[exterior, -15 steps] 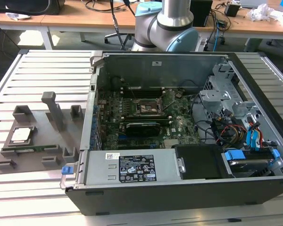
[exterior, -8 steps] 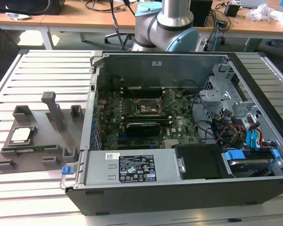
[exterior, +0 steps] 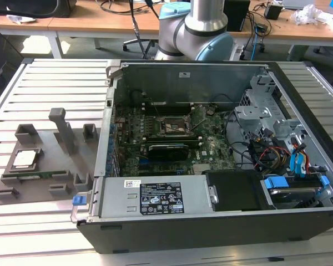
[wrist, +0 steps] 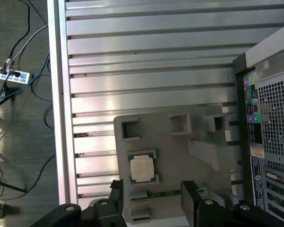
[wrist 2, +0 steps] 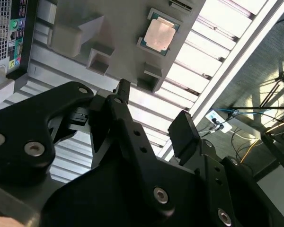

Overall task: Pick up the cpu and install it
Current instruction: 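Pick up the cpu and move it towards the insertion slot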

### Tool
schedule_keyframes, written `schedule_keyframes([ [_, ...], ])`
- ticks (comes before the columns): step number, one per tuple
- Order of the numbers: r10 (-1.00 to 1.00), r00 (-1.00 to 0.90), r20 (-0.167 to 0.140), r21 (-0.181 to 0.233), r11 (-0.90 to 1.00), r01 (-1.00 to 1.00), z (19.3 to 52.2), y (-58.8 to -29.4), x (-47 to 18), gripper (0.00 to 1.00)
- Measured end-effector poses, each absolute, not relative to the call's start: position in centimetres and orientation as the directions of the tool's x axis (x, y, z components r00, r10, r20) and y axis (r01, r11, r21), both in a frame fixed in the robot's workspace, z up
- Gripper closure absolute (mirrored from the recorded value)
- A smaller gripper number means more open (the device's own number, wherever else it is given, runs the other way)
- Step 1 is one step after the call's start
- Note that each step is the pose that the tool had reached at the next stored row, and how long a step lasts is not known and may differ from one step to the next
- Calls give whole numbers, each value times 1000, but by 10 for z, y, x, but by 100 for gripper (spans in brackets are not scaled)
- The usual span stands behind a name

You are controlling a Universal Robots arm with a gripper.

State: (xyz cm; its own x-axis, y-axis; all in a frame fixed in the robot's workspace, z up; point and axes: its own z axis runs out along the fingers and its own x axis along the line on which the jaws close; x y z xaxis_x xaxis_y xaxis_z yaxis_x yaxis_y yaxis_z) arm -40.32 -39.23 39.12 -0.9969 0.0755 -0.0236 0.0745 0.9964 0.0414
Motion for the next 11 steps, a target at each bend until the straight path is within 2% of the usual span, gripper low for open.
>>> schedule_keyframes([
  [2, 52, -998, -28, -24, 998, 52, 391, -392, -403, 40],
  [11, 33, -999, -28, -26, 999, 34, 387, -392, -403, 40],
])
